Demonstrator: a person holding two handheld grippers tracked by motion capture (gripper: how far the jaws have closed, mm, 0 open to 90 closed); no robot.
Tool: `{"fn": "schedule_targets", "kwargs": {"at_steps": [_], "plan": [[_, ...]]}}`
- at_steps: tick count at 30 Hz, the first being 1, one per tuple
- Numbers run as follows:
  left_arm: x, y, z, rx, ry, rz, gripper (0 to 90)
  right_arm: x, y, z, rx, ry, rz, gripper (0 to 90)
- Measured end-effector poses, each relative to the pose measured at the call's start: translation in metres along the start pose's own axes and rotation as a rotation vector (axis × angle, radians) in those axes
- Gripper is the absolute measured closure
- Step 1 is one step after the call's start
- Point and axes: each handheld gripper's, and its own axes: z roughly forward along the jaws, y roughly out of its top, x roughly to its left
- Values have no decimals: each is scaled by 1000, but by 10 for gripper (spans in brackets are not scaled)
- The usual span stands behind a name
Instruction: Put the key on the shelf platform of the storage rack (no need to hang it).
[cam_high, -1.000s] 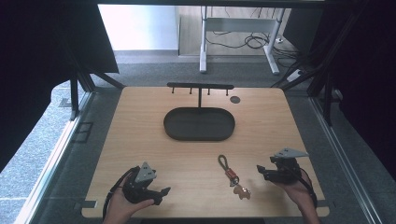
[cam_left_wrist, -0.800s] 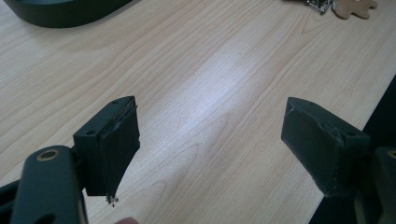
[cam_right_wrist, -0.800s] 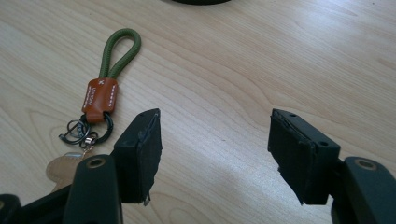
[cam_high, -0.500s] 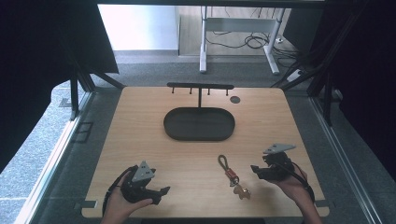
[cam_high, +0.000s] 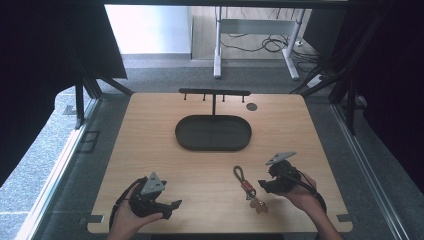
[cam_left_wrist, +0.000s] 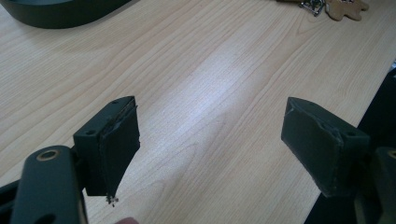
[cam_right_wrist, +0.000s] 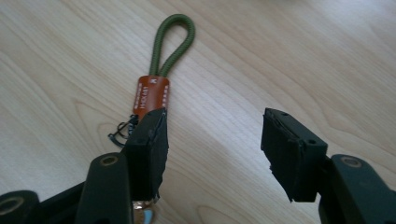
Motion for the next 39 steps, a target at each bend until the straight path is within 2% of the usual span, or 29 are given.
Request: {"fn": "schedule_targets", "kwargs": {"at_steps": [11, 17, 21, 27, 32, 39], "plan": [[1, -1, 1, 0, -1, -2, 198, 12, 16, 16, 64, 44, -24, 417], [0, -1, 3, 8, -6, 1, 198, 21, 20, 32, 117, 67, -44, 422], [0, -1, 3, 8, -4, 1, 198, 24, 21, 38, 125, 74, -46, 434], [1, -1, 3, 9, -4, -1, 199, 34, 23, 52, 162, 66, -78, 445], [0, -1, 3, 10, -6, 0, 198, 36, 25, 59, 187, 53, -84, 468], [2, -2, 3, 10, -3, -2, 198, 35, 26, 62, 194, 59, -65, 531]]}}
